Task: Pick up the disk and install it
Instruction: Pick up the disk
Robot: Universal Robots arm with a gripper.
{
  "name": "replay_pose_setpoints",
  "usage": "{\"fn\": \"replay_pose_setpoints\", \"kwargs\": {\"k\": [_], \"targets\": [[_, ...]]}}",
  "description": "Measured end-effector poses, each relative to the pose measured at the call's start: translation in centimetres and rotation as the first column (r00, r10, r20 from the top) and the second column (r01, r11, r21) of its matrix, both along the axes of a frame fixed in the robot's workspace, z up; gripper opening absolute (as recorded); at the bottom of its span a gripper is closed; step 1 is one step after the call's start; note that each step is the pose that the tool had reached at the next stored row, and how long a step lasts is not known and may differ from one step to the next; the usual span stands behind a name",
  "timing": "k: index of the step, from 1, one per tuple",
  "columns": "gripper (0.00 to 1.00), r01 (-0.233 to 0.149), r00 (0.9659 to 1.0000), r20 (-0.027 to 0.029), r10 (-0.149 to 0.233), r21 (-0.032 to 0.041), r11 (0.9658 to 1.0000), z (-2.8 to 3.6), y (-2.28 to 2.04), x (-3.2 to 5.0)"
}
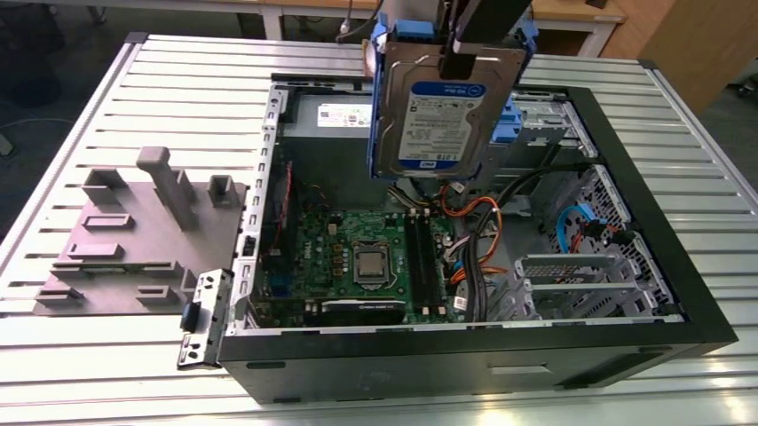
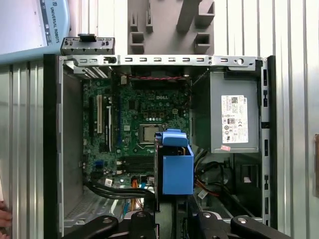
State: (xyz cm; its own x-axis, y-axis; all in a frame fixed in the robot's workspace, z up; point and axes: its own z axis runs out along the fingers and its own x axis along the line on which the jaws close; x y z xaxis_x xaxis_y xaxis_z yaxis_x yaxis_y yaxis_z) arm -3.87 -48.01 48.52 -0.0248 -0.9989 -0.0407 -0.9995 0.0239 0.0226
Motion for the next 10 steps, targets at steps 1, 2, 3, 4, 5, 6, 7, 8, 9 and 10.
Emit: {"fn": "replay_pose_setpoints", "kwargs": {"k": [1, 2, 3, 4, 5, 6, 7, 8, 9, 10], "targets": [[0.35, 0.0, 1.0, 0.0, 0.0, -0.0001, 1.0, 0.0, -0.24, 0.0], [0.35, 0.0, 1.0, 0.0, 0.0, -0.0001, 1.0, 0.0, -0.48, 0.0], [0.35, 0.0, 1.0, 0.0, 0.0, 0.0001, 1.0, -0.02, -0.71, 0.0], [0.35, 0.0, 1.0, 0.0, 0.0, 0.0, 1.0, -0.02, -0.91, 0.0], [0.35, 0.0, 1.0, 0.0, 0.0, 0.0, 1.0, -0.02, -1.11, 0.0], [0.35, 0.001, 1.0, 0.0, -0.001, 0.0, 1.0, -0.02, -1.29, 0.0], [0.35, 0.001, 1.0, 0.0, -0.001, 0.0, 1.0, -0.02, -1.47, 0.0], [0.35, 0.001, 1.0, 0.0, -0.001, -0.0002, 1.0, -0.02, -1.64, 0.0], [0.35, 0.001, 1.0, 0.0, -0.001, -0.0001, 1.0, -0.03, -1.83, 0.0], [0.35, 0.001, 1.0, 0.0, -0.001, -0.0001, 1.0, -0.04, -2.04, 0.0]]}}
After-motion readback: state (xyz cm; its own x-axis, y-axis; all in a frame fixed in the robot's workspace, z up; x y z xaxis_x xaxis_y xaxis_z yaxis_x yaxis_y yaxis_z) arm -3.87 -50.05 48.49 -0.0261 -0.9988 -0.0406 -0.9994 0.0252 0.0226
